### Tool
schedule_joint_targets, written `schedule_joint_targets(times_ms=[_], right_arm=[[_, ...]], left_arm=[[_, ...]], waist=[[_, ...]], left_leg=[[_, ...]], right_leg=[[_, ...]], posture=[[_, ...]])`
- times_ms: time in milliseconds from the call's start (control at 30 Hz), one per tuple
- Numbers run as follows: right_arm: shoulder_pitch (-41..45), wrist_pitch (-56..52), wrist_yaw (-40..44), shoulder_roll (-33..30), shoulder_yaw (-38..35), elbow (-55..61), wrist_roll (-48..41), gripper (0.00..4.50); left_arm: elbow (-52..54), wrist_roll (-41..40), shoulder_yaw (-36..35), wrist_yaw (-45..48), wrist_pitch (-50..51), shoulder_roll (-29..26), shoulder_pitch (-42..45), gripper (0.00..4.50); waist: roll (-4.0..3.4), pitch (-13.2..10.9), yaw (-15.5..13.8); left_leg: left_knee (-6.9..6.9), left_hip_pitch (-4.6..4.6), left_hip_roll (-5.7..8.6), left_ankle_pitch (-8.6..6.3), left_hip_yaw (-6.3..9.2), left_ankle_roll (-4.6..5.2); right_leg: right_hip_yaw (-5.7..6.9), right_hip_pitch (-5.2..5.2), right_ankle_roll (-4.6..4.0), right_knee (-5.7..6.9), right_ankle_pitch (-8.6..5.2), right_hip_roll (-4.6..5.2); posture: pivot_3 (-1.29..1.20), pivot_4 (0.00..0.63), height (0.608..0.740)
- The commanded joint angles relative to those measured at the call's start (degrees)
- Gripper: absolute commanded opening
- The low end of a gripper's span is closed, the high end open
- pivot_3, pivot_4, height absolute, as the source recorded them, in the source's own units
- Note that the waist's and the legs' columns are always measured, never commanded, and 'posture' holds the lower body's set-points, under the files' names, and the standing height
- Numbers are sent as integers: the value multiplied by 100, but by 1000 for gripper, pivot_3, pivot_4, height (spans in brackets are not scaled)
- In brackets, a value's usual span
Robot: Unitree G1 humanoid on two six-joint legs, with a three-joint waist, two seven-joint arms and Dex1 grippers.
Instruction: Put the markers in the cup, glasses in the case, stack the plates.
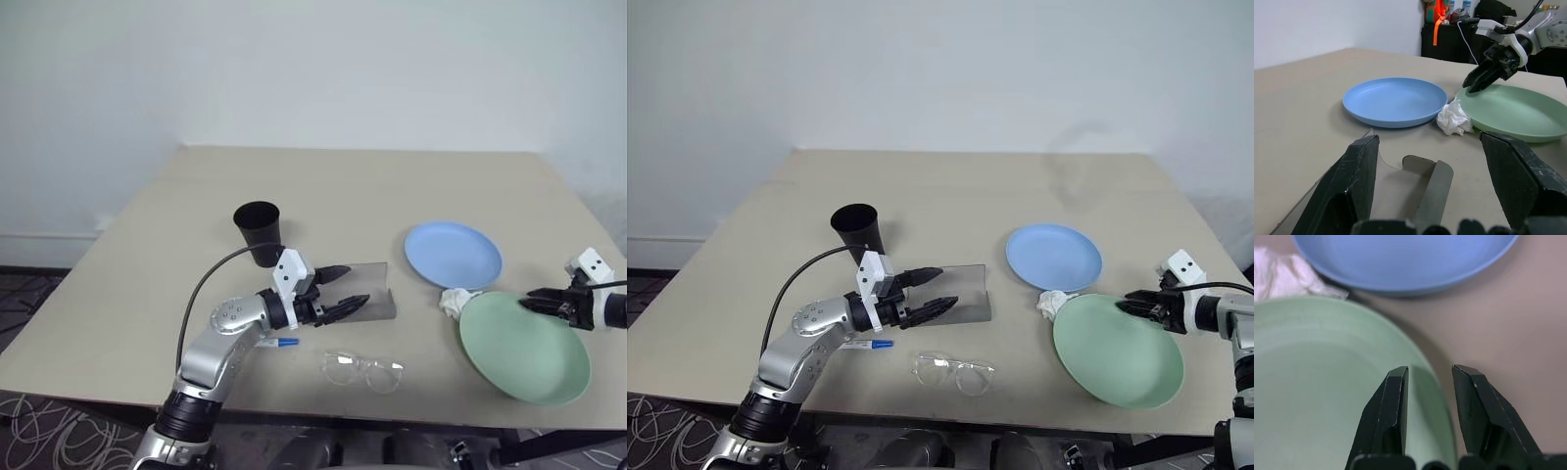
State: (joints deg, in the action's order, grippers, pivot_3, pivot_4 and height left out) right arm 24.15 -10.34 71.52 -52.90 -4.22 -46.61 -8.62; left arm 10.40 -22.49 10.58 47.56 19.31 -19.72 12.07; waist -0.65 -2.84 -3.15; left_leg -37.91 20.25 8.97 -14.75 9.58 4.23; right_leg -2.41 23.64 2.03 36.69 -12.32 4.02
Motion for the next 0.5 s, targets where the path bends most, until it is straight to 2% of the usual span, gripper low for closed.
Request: schedule_joint_targets(times_ms=[33, 300, 400, 500], right_arm=[[124, 137, 106, -183, 22, -97, 119, 1549], [322, 330, 122, -185, 59, -393, 251, 1549], [374, 399, 127, -175, 59, -461, 255, 964], [396, 425, 133, -168, 59, -498, 254, 36]], left_arm=[[103, -17, -89, 26, -91, -24, 143, 3469], [96, -12, -85, 32, -98, -30, 157, 3469], [101, -10, -89, 22, -96, -30, 156, 3469], [98, -7, -89, 19, -99, -28, 153, 3469]], waist=[[-1, 0, 2], [-2, 0, 2], [-1, 0, 0], [3, -1, 6]], left_leg=[[0, 0, 0, 0, -1, 0], [0, -3, 0, 0, -2, 0], [0, -4, 0, 0, -1, 0], [0, -4, 0, 0, 0, 0]], right_leg=[[-1, 1, 0, 0, 0, 0], [-2, -1, 0, 0, 0, 0], [-1, -1, 0, 1, 0, 0], [0, -3, 0, 0, 0, 0]], posture=[[0, 0, 740], [0, 0, 740], [0, 0, 740], [0, 0, 740]])
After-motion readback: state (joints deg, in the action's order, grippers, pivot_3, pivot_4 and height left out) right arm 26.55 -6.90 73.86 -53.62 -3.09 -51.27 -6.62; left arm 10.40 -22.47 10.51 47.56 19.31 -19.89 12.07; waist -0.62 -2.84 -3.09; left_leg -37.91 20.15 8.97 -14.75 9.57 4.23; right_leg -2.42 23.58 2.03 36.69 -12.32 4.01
